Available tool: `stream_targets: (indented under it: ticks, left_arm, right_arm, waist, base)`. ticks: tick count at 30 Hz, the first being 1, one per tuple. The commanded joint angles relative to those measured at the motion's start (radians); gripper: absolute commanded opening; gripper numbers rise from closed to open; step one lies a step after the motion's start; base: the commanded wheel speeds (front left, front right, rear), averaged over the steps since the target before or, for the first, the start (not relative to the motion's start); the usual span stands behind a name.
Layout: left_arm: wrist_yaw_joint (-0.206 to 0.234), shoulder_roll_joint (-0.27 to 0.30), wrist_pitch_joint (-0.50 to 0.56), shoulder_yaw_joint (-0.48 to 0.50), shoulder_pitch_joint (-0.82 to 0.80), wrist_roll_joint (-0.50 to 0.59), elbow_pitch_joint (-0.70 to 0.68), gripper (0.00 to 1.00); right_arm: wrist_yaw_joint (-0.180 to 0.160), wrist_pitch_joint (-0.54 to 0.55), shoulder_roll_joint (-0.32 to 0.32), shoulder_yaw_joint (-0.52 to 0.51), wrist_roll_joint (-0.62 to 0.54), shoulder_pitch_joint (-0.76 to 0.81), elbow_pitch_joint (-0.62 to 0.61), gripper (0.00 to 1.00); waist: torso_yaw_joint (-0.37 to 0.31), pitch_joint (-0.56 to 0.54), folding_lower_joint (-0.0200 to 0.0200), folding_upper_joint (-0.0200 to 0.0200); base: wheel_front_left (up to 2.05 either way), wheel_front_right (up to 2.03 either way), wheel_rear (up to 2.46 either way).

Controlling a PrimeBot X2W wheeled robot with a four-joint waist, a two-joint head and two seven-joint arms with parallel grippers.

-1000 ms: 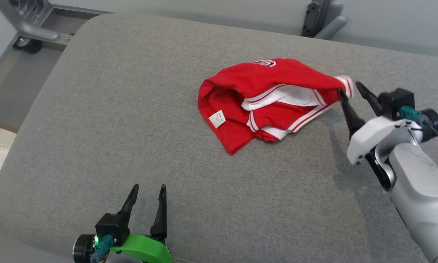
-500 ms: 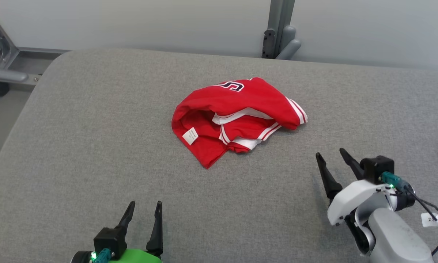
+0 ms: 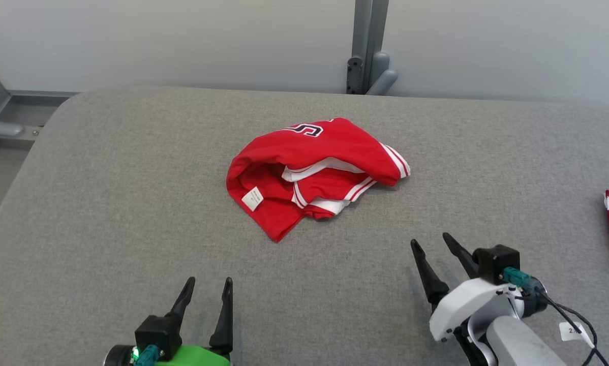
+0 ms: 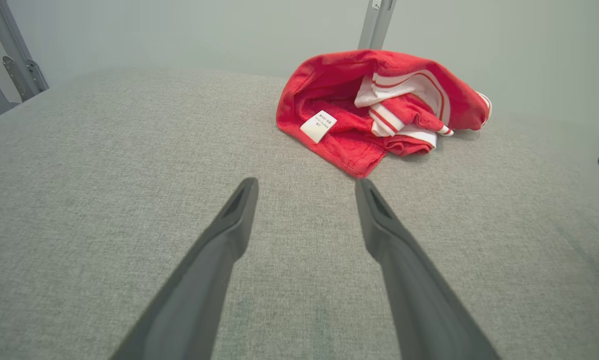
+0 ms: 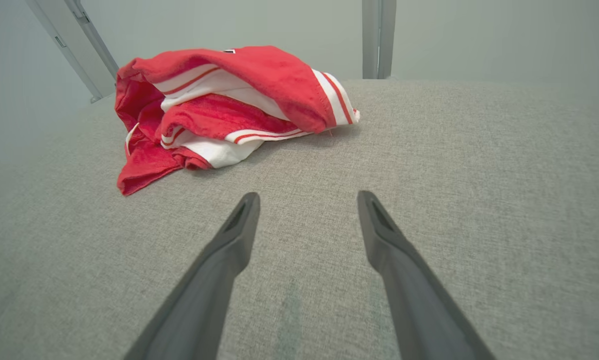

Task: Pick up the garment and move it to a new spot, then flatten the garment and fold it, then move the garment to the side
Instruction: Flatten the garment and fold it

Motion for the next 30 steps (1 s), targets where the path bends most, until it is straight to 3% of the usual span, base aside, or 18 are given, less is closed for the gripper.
stream_targets:
  ticks: [1,10,23,30]
  left_arm:
    - [0.002,0.003,0.000,-0.005,-0.025,-0.006,-0.005,1.00]
    - [0.009,0.003,0.000,-0.052,-0.122,-0.042,-0.002,1.00]
    - [0.045,0.003,0.000,-0.050,-0.342,-0.194,0.220,1.00]
    - [0.058,0.003,0.000,0.003,-0.393,-0.215,0.341,1.00]
  right_arm:
    - [-0.001,0.000,0.000,0.006,-0.002,-0.031,-0.008,1.00]
    - [-0.001,0.000,0.018,0.040,-0.013,-0.117,-0.037,1.00]
    - [-0.001,0.000,-0.006,0.060,-0.024,-0.176,-0.094,1.00]
    - [-0.001,0.000,-0.014,0.025,-0.034,-0.168,-0.101,1.00]
  waist:
    - [0.031,0.033,0.0000,0.0021]
    - [0.023,0.109,0.0000,0.0021]
    - [-0.196,0.226,0.0000,0.0021]
    - [-0.252,0.260,0.0000,0.0021]
  base:
    - [0.00,0.00,0.00]
    - [0.00,0.00,0.00]
    - [0.00,0.00,0.00]
    - [0.00,0.00,0.00]
